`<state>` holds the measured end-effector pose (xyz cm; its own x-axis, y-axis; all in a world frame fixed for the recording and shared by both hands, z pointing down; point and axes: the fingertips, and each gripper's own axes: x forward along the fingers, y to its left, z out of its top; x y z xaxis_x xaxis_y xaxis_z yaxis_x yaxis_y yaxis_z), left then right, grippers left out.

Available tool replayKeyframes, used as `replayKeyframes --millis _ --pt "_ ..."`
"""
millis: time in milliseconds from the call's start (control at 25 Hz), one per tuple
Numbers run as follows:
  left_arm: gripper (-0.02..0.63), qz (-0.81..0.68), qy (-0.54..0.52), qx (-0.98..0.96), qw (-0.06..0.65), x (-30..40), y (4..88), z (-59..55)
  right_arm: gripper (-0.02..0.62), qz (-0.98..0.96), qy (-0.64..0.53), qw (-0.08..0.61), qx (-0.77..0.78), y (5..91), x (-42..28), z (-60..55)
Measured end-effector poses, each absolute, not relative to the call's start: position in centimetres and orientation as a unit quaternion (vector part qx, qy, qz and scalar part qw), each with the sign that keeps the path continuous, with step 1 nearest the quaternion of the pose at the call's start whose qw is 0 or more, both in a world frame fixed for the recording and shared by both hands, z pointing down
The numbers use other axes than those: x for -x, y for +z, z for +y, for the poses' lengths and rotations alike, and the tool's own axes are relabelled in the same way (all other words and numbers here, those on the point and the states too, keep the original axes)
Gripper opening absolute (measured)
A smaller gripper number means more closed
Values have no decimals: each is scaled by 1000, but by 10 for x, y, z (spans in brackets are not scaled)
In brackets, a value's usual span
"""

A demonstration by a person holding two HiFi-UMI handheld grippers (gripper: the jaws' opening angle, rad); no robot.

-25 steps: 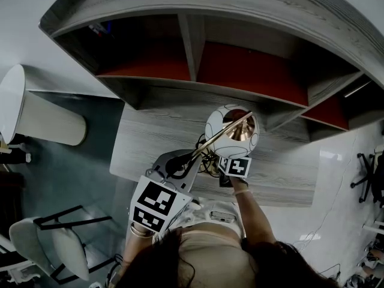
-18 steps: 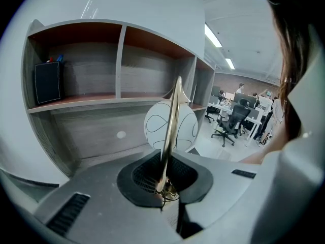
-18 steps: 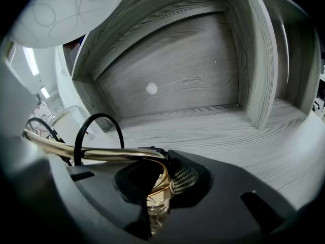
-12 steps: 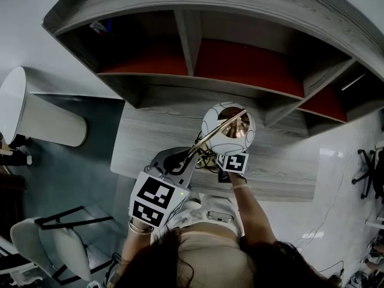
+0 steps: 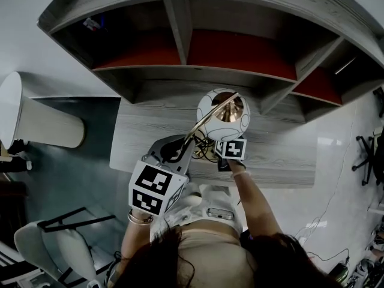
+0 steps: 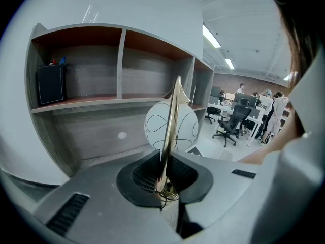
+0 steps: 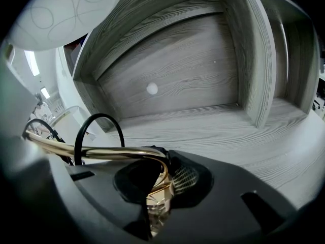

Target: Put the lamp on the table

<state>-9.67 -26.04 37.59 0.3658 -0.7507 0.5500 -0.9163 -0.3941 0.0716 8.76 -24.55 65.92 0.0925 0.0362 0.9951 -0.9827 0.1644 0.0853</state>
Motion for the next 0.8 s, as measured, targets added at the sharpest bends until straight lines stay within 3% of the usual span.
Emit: replayKeyframes --millis 80,200,240,800 --pt "23 -515 224 -806 189 96 376 -261 48 -600 418 494 -470 647 -56 -280" --pt "23 -513 228 -805 189 96 376 -262 48 -807 318 247 -433 610 33 -369" --pt "23 -514 228 -805 190 96 376 -262 48 -830 301 205 -422 605 47 -382" --pt "23 -514 217 -804 205 96 374 -259 48 -796 335 227 -450 630 31 -369"
